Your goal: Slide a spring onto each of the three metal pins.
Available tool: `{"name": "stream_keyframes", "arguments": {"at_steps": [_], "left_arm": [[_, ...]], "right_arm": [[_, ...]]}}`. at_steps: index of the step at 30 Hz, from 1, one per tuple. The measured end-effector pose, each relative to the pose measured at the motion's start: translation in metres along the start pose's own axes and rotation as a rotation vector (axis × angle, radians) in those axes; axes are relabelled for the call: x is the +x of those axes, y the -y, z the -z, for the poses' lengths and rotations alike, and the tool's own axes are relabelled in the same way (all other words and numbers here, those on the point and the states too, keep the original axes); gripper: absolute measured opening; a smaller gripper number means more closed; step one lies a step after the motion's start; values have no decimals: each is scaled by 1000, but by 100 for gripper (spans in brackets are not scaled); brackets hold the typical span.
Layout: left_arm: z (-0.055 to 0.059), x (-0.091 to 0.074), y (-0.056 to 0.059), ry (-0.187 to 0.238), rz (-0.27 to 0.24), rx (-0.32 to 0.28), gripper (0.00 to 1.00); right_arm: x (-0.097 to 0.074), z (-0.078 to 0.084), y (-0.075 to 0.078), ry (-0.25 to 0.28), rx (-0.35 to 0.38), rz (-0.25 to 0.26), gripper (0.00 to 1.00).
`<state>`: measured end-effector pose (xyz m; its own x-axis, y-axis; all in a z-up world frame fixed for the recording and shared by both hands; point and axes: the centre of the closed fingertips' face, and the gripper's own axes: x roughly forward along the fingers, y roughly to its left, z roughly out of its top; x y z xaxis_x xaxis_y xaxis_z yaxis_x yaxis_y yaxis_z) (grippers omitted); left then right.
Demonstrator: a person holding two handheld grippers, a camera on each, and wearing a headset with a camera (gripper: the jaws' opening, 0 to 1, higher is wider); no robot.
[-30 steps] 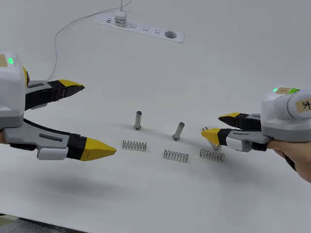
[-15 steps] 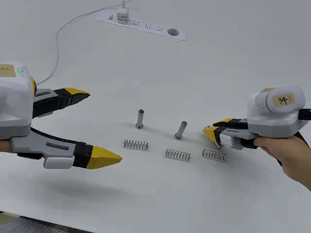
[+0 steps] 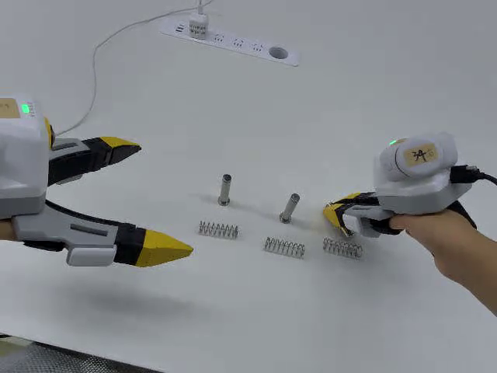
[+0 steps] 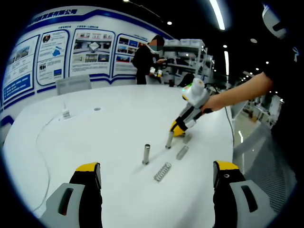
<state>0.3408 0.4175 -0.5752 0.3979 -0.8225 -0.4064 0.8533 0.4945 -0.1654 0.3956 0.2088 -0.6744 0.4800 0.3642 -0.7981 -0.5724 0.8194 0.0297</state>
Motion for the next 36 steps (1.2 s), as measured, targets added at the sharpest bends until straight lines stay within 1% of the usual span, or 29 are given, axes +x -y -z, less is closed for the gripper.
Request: {"name": "stream_keyframes", "arguments": {"at_steps": [2,3,5,7,8,10,16,21,23,28,33,36], "left_arm": [[-4,0,0,21,-5,-7,100],[-5,-1,-1,23,-6,-7,100],[-7,-1,-1,27,-11,-3,100],[-9,-2,-1,32,-11,-1,100],[-10,-2,-1,33,-11,0,100],[-11,-3,-1,34,-12,3,100],[-11,-5,2,31,-12,7,100],[-11,-6,3,31,-13,9,100],[-12,-6,3,32,-13,11,100],[-13,-8,4,35,-14,13,100],[-15,-8,6,41,-13,16,100],[-15,-9,6,44,-12,16,100]], "right_arm": [[1,0,-2,-7,2,-8,9],[1,0,-2,-9,11,-11,9],[2,0,-5,-19,21,-41,8],[2,0,-4,-20,40,-40,8],[1,0,-4,-22,31,-43,8],[1,0,-5,-23,39,-44,8],[0,1,-7,-26,33,-47,8],[-3,0,-10,-20,16,-41,7],[-3,-2,-9,-13,14,-38,7],[-9,-6,-9,11,13,-29,7],[-14,-8,-11,23,9,-29,7],[-15,-10,-8,37,10,-26,7]]}}
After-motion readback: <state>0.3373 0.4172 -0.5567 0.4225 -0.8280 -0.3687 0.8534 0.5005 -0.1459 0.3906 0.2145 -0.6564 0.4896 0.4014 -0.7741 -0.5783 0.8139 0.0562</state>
